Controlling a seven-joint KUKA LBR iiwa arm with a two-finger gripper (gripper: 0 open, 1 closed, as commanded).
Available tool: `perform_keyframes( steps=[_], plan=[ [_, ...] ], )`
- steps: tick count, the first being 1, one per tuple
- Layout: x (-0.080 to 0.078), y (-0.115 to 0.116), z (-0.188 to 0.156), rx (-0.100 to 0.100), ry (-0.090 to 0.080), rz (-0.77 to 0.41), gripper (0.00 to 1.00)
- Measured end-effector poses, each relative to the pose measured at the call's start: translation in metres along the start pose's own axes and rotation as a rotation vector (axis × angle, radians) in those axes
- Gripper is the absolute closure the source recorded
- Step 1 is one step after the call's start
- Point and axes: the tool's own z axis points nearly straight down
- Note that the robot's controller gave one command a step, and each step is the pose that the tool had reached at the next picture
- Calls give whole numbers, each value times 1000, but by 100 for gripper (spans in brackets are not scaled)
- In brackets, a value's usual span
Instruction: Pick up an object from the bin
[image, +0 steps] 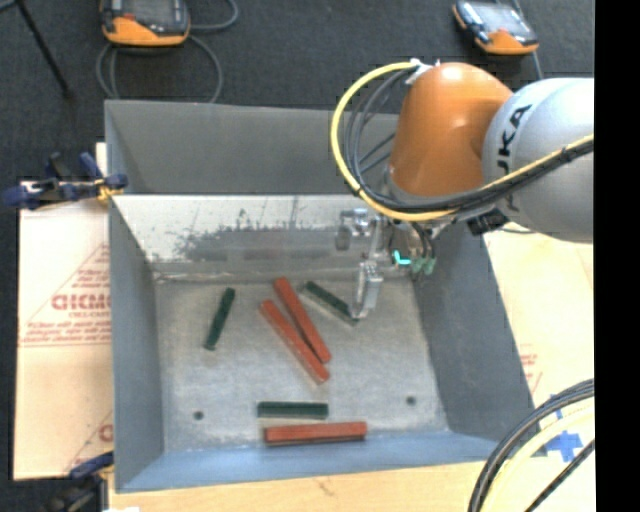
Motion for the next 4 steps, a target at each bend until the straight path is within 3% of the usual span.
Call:
perform_keyframes(
  steps=[1, 2, 3, 4],
  plan=[
    [-8, 0, 132, -2, 0, 164, 0],
    [-29, -28, 140, 1, -10, -171, 0],
    [-29, -28, 140, 0, -10, -169, 100],
    [-2, -18, -90, 2, -17, -147, 100]
  ],
)
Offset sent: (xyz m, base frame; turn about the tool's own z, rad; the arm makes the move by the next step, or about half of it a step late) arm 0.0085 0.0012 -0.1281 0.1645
